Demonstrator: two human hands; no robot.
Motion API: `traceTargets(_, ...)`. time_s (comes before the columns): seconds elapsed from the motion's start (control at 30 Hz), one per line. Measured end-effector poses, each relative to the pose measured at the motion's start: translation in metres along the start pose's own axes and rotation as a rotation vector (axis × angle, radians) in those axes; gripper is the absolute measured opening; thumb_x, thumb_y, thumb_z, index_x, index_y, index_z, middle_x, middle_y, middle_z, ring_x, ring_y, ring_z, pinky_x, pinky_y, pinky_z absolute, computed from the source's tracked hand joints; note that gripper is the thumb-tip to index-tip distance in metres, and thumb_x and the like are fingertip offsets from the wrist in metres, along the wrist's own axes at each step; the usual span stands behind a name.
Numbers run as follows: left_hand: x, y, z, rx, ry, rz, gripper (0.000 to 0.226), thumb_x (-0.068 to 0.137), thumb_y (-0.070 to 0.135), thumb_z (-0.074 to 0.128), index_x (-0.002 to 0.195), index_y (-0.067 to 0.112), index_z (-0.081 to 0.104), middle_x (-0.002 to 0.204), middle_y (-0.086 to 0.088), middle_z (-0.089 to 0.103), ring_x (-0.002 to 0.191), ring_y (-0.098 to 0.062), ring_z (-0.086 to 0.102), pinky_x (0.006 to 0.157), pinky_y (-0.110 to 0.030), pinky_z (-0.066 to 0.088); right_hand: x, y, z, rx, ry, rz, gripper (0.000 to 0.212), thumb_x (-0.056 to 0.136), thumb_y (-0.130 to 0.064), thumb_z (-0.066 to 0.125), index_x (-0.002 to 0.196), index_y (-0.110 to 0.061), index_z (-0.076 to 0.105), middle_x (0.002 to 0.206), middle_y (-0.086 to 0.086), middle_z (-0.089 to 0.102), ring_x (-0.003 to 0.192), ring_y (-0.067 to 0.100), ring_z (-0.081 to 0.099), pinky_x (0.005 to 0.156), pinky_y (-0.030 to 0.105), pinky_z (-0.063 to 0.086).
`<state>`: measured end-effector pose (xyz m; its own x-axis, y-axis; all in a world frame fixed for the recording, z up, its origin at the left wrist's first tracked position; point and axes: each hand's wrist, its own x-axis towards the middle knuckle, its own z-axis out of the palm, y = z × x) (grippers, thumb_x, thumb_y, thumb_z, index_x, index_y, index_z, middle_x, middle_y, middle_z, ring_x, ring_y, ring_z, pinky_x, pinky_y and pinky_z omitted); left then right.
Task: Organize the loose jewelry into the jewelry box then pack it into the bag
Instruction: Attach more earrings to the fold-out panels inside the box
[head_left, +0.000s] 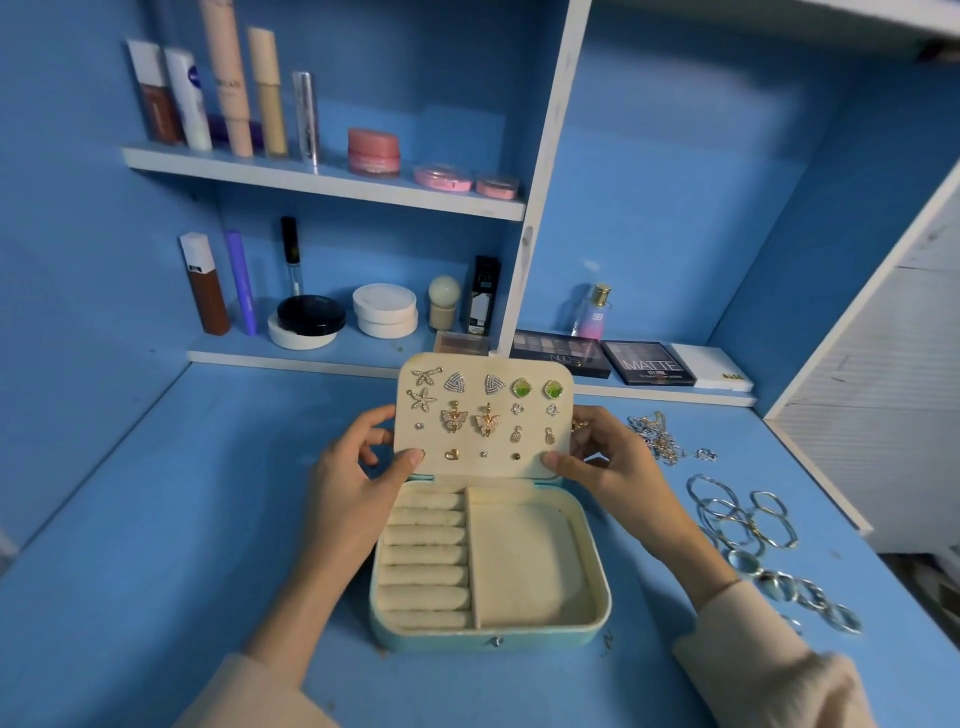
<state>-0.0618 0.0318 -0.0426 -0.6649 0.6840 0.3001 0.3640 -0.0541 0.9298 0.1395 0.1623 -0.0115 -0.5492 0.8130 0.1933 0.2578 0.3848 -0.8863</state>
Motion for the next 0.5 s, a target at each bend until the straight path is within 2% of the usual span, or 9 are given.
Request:
traceTargets(0.13,-0.0001,0.0007,-0.0005,0.001,-0.005,-0.004,0.049,0.078,0.009,0.074,0.099,0.048,0.053,0.084,0.016,0.062,0.073,-0.017,0.046,0.070,-0.031,0.041,-0.0008,-0.0022,-0.0008,0.002,-0.015,0.016,0.037,0.077,-0.015,0.075,0.105,-0.032,0.057,0.087,0.015,0.062,0.080,0.021,0.057,0.078,0.041,0.051)
traceTargets(0.27,-0.0002,0.0015,0.0003,-0.009,-0.008,-0.010,0.047,0.078,0.008,0.073,0.101,0.046,0.055,0.084,0.018,0.062,0.072,-0.015,0.045,0.067,-0.026,0.039,-0.0012,-0.0036,-0.0005,0.000,-0.017,0.023,0.039,0.078,-0.012,0.074,0.105,-0.032,0.056,0.087,0.015,0.062,0.080,0.020,0.056,0.079,0.040,0.051)
traceTargets(0.33,-0.0005,0.0015,0.0000,-0.013,-0.010,-0.011,0.047,0.078,0.008,0.073,0.104,0.044,0.057,0.084,0.019,0.062,0.072,-0.015,0.045,0.067,-0.026,0.039,-0.0011,-0.0034,0.0000,0.005,-0.015,0.033,0.038,0.078,-0.012,0.074,0.107,-0.030,0.057,0.084,0.013,0.062,0.078,0.017,0.056,0.078,0.038,0.050)
traceTargets(0.43,-0.0010,0.0030,-0.0009,-0.006,-0.011,-0.003,0.053,0.078,0.009,0.073,0.098,0.054,0.052,0.083,0.019,0.063,0.074,-0.017,0.046,0.069,-0.027,0.040,-0.0015,-0.0023,-0.0005,0.055,-0.019,0.065,0.037,0.080,-0.008,0.071,0.111,-0.023,0.060,0.078,0.003,0.057,0.075,0.012,0.054,0.076,0.035,0.047)
traceTargets(0.5,-0.0009,0.0039,-0.0012,0.000,-0.011,0.000,0.055,0.078,0.009,0.073,0.097,0.055,0.051,0.083,0.019,0.063,0.074,-0.017,0.046,0.069,-0.027,0.040,-0.0016,-0.0013,-0.0017,0.099,-0.027,0.084,0.035,0.082,-0.003,0.067,0.112,-0.021,0.061,0.077,0.002,0.057,0.076,0.015,0.053,0.075,0.034,0.047)
